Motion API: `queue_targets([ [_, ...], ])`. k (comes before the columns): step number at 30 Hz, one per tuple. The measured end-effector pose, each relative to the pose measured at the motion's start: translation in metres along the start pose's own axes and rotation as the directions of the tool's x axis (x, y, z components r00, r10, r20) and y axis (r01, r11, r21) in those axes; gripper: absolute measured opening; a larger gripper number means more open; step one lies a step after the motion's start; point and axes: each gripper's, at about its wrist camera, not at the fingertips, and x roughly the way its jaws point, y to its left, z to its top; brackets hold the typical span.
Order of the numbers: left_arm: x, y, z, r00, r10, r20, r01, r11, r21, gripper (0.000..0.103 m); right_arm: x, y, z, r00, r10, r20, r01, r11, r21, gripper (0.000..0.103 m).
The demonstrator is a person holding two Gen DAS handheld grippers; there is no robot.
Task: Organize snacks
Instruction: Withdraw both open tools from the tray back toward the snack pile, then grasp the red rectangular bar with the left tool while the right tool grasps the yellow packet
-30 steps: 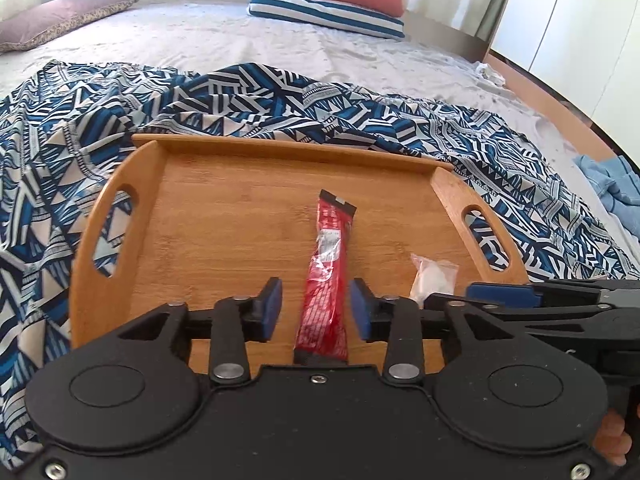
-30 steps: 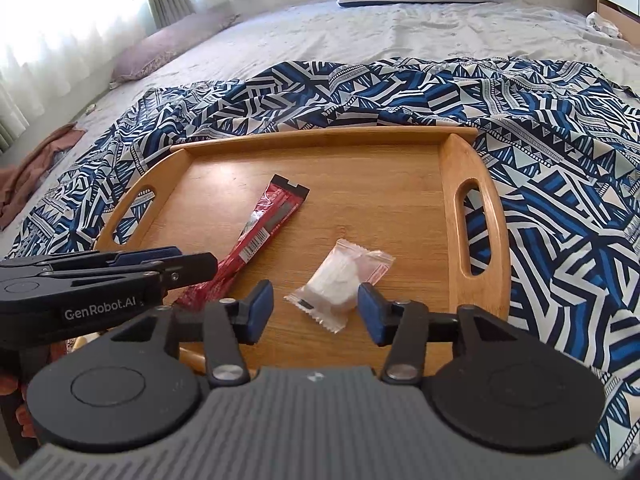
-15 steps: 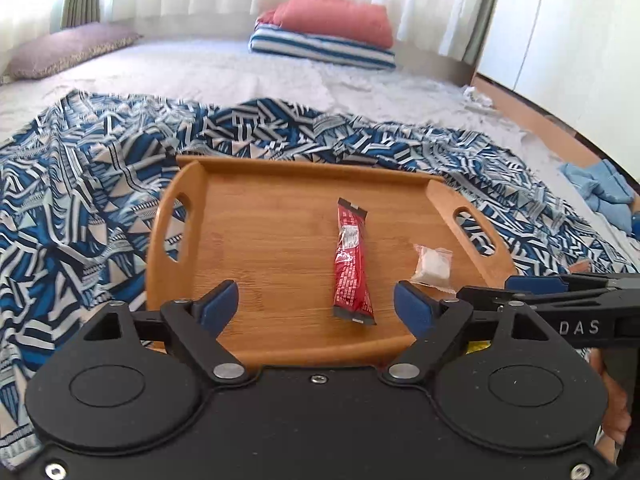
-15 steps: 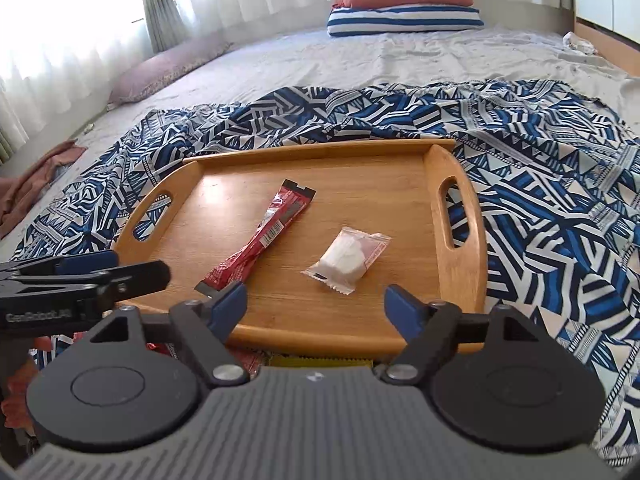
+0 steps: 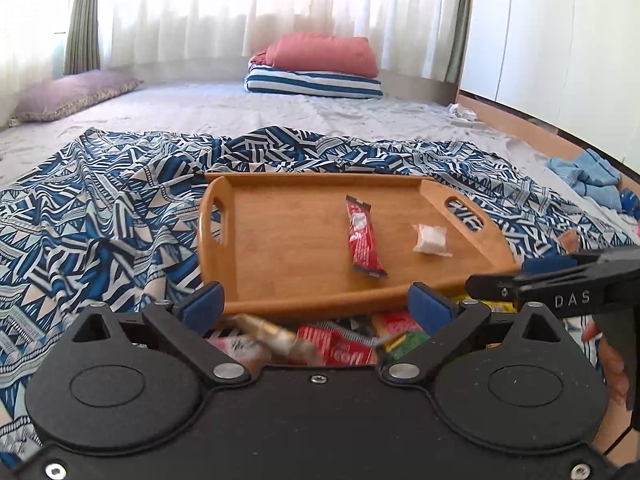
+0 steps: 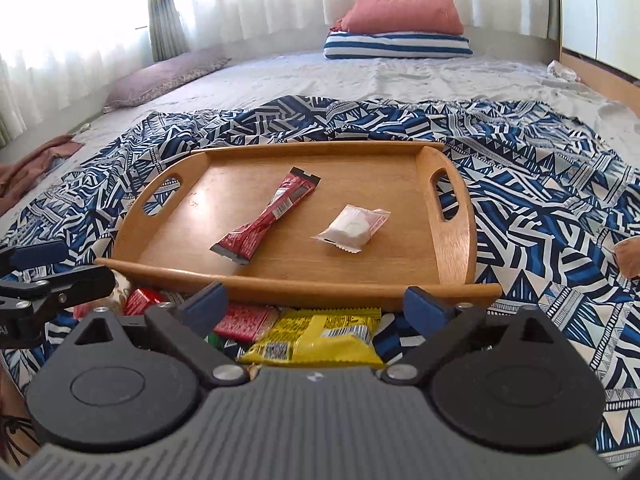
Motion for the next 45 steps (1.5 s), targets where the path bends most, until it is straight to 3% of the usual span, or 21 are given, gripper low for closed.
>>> queue_targets([
  [7, -0.018, 0.008, -0.030, 0.999, 0.008, 0.035, -0.007, 1.000, -0.014, 0.098, -0.009, 0.008, -0.014, 0.997, -0.053, 0.055, 0.055, 0.998, -0.033, 0.103],
  [12, -0.025, 0.006, -0.043, 0.999, 0.020, 0.045, -0.021, 1.000, 0.009, 0.092, -0.010, 0.011, -0.022, 0.988, -0.127, 0.092, 0.133, 0.989, -0.058, 0.103],
  [14, -0.024, 0.005, -0.047, 0.999, 0.023, 0.033, -0.024, 0.999, 0.025, 0.088, -0.009, 0.012, -0.025, 0.988, -0.128, 0.088, 0.133, 0.990, -0.053, 0.103],
  [19, -0.014, 0.005, -0.051, 1.000, 0.017, -0.019, -0.016, 0.999, 0.035, 0.063, -0.008, 0.013, -0.028, 0.987, -0.136, 0.088, 0.139, 0.990, -0.038, 0.103],
  [26, 0.004, 0.008, -0.053, 0.998, 0.013, -0.067, -0.013, 1.000, -0.009, 0.049, -0.004, 0.021, -0.029, 0.987, -0.138, 0.085, 0.145, 0.986, -0.081, 0.102],
  [32, 0.017, 0.009, -0.052, 0.995, 0.016, -0.097, -0.019, 1.000, -0.023, 0.043, 0.002, 0.029, -0.029, 0.980, -0.177, 0.093, 0.188, 0.974, -0.123, 0.097],
  [38, 0.024, 0.007, -0.052, 0.993, 0.011, -0.120, -0.014, 0.999, -0.031, 0.027, 0.007, 0.028, -0.030, 0.981, -0.181, 0.072, 0.189, 0.974, -0.126, 0.093],
  [45, 0.018, -0.003, -0.051, 0.993, -0.020, -0.119, 0.017, 0.999, -0.027, 0.023, 0.014, 0.031, -0.029, 0.987, -0.162, 0.014, 0.162, 0.978, -0.128, 0.075],
])
